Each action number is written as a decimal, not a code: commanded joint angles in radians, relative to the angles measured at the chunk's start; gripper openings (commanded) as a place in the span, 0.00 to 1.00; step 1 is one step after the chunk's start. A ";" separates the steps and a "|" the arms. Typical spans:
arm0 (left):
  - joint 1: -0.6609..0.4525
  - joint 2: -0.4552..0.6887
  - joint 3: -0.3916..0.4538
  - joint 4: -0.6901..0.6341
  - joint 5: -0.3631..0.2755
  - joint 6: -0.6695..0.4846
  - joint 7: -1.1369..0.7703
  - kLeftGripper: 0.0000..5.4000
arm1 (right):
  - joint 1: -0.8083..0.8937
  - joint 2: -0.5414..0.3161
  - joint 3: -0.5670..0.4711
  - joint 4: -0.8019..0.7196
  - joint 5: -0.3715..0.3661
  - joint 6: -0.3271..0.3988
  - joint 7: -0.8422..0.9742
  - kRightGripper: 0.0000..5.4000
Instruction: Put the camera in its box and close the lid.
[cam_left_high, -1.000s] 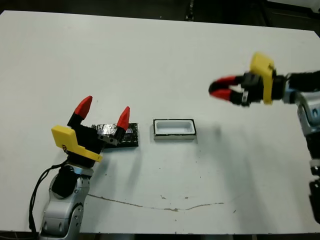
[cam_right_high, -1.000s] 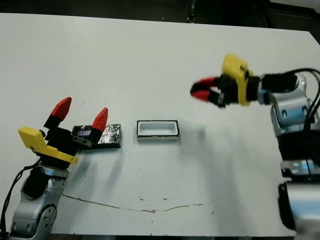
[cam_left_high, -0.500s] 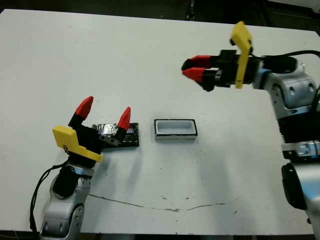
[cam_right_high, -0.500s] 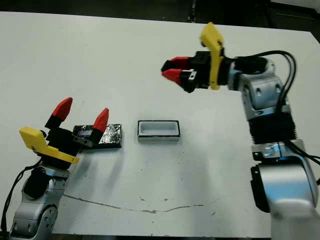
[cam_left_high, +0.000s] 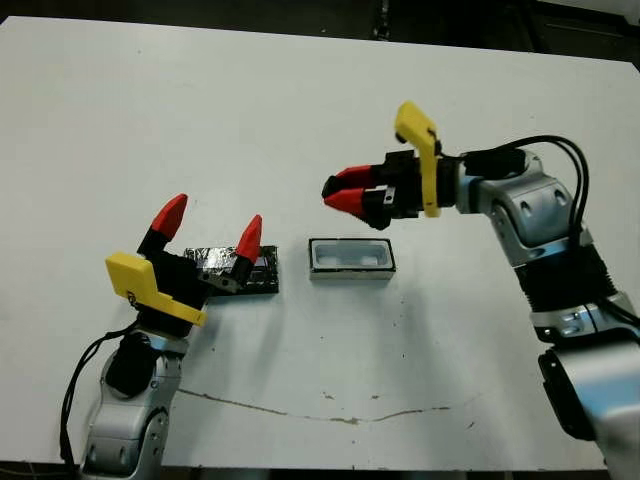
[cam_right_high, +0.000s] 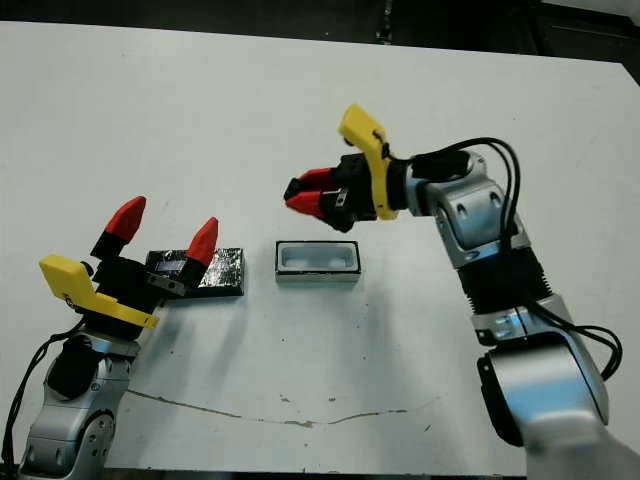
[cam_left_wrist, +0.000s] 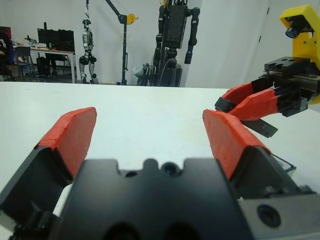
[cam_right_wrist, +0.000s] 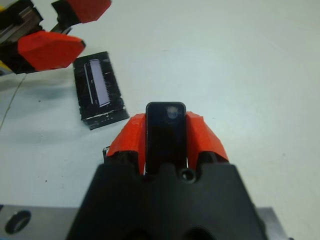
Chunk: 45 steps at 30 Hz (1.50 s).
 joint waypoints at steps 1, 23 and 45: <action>0.017 0.000 -0.001 0.003 0.005 0.002 0.004 1.00 | 0.023 -0.017 0.018 -0.031 -0.004 0.053 -0.003 0.31; 0.020 -0.004 -0.003 0.006 -0.001 -0.002 0.000 1.00 | 0.072 -0.023 0.085 -0.005 -0.071 0.015 0.005 0.31; 0.020 -0.001 -0.004 0.004 0.000 0.002 0.000 1.00 | 0.106 -0.016 0.080 0.089 -0.051 -0.114 0.104 0.31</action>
